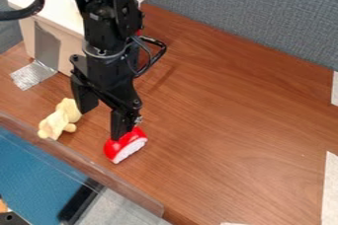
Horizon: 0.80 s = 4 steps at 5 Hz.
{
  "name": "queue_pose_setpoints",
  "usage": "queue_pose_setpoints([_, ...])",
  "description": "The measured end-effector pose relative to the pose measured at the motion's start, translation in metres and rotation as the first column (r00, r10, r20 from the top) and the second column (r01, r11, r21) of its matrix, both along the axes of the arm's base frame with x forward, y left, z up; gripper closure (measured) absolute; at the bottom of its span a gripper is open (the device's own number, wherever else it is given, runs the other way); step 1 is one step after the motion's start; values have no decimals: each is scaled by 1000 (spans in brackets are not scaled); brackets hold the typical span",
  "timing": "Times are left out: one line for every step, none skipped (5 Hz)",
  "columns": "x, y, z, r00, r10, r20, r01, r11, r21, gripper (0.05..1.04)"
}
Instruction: Open the drawer
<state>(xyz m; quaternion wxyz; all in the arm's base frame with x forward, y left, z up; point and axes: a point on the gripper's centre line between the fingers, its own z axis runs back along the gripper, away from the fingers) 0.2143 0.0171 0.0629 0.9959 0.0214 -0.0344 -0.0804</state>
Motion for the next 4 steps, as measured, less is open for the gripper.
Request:
queue_pose_setpoints([-1,1,-5,1000,4,-21,-3,1000,8,83])
queue_pose_setpoints([33,-4,-12,1000,-25,-13,26,993,117,83])
queue_pose_setpoints([66,-2,-17,999,-41,23,37,987,157,83])
queue_pose_setpoints([98,-6,-25,997,-62,35,53,973,223,83])
